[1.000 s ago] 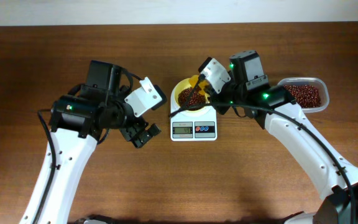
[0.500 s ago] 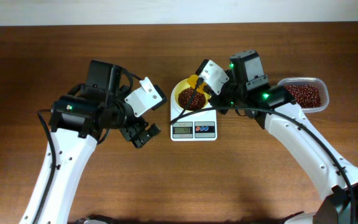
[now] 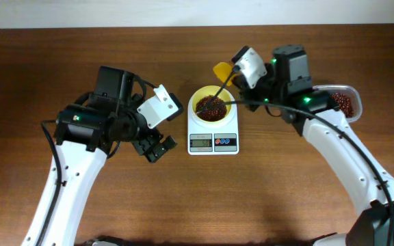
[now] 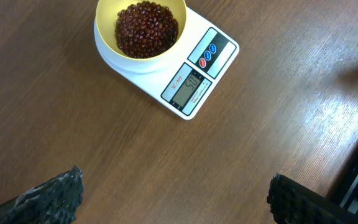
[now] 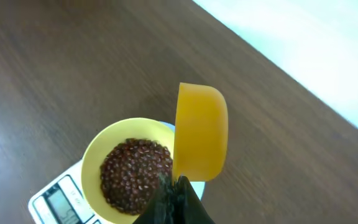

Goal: Scoop item into bowl and weigh 50g on scale
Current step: 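Tilt the scoop with the right gripper to pour beans into the bowl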

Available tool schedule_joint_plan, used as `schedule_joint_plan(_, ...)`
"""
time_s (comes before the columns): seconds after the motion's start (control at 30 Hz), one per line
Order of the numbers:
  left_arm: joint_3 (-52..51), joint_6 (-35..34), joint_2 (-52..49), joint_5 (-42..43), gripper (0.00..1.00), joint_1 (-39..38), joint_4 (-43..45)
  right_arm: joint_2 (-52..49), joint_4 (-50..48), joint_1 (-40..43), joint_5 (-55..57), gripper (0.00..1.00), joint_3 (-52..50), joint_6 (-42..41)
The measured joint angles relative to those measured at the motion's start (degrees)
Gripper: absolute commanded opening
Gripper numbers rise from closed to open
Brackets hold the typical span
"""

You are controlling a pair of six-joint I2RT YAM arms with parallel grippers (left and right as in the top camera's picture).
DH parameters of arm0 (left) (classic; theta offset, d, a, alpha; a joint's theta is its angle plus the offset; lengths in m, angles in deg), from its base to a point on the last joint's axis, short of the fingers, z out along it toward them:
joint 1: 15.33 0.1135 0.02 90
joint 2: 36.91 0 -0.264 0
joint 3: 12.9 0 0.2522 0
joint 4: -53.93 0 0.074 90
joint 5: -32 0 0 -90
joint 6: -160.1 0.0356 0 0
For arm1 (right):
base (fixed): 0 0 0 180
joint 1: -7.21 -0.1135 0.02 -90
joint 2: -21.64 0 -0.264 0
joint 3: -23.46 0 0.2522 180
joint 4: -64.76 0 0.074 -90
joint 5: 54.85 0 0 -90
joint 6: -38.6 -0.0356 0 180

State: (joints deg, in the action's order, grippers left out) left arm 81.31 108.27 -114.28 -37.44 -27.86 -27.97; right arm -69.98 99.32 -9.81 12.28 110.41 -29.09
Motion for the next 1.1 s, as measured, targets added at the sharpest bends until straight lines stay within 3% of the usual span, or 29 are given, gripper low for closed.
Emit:
schedule_joint_plan(0.27,0.0,0.0,0.0,0.0,0.99,0.0,0.0,0.0,0.3,1.5,-5.4,0.04,0.0,-9.6)
schedule_joint_plan(0.43,0.0,0.0,0.0,0.0,0.99,0.0,0.0,0.0,0.2,8.1,-14.9,0.04,0.0,-19.2)
schedule_joint_plan(0.63,0.0,0.0,0.0,0.0,0.99,0.0,0.0,0.0,0.2,14.5,-22.3,0.04,0.0,-22.3)
schedule_joint_plan(0.8,0.0,0.0,0.0,0.0,0.99,0.0,0.0,0.0,2.3,16.5,-22.5,0.04,0.1,-19.0)
schedule_joint_plan(0.9,0.0,0.0,0.0,0.0,0.99,0.0,0.0,0.0,7.6,9.6,-16.5,0.04,0.2,-13.6)
schedule_joint_plan(1.1,0.0,0.0,0.0,0.0,0.99,0.0,0.0,0.0,8.6,-1.7,-0.7,0.04,0.2,-1.0)
